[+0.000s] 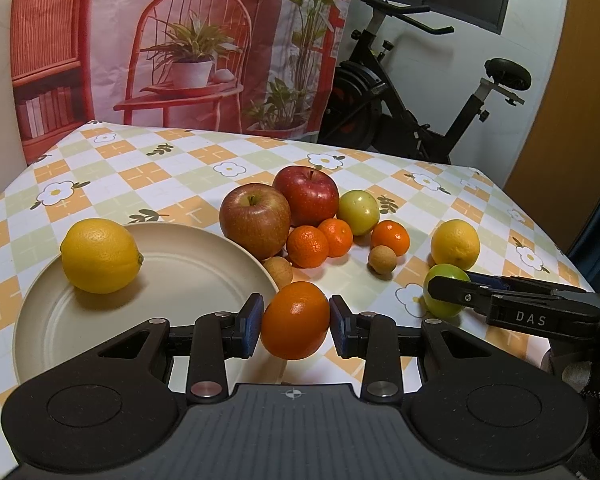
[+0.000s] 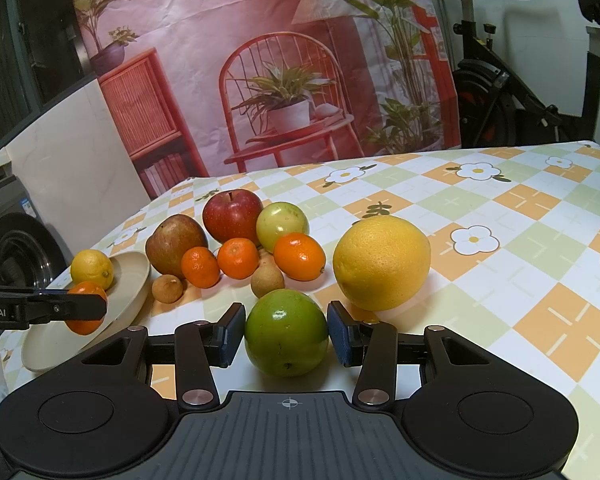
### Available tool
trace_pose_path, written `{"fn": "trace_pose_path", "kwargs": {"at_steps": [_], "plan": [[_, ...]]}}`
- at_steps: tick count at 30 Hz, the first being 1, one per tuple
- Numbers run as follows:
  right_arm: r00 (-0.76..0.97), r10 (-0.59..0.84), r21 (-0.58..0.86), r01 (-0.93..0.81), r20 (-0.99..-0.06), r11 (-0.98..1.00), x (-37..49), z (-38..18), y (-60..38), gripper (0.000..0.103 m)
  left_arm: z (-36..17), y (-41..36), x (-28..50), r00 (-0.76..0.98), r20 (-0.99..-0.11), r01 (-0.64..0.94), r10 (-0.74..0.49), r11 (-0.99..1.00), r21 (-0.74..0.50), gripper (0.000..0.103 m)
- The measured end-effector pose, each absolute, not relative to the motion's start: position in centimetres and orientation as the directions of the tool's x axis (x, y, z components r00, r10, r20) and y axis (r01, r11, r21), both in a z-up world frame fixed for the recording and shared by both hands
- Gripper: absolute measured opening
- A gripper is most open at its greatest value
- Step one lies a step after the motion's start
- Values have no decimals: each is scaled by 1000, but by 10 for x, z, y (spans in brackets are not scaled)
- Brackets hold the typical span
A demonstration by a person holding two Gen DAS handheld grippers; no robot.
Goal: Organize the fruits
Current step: 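Carry the tangerine in the left gripper toward the beige plate, then lower the tangerine over the plate with the left gripper while the right gripper carries a green apple there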
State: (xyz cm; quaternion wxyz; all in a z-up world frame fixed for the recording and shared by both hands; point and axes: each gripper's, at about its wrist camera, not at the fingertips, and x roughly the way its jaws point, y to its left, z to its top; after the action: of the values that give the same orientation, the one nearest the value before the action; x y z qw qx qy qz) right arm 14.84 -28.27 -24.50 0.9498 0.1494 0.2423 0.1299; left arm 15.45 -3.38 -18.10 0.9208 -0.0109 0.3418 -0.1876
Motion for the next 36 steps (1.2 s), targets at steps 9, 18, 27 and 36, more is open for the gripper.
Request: {"fn": "trace_pose_path", "kwargs": {"at_steps": [9,18,27,36], "plan": [[849,319,346,-174,-422,922,148,-245,-283,42,-180,-30,153,704,-621,329,-346,933,-147,38],[849,319,346,-174,-422,922,148,-245,-282,42,-179,-30,153,704,-620,327,-345,933,-147,38],[849,318,345,-174,-422,922,148,-245,-282,42,-177,-28,154,711,-617,322,-337,936,-140,38],[849,313,332,-175,-426,927,148,-245,-283,42,-164,2,152,749,-596,270,-290,955,-124,38]]}}
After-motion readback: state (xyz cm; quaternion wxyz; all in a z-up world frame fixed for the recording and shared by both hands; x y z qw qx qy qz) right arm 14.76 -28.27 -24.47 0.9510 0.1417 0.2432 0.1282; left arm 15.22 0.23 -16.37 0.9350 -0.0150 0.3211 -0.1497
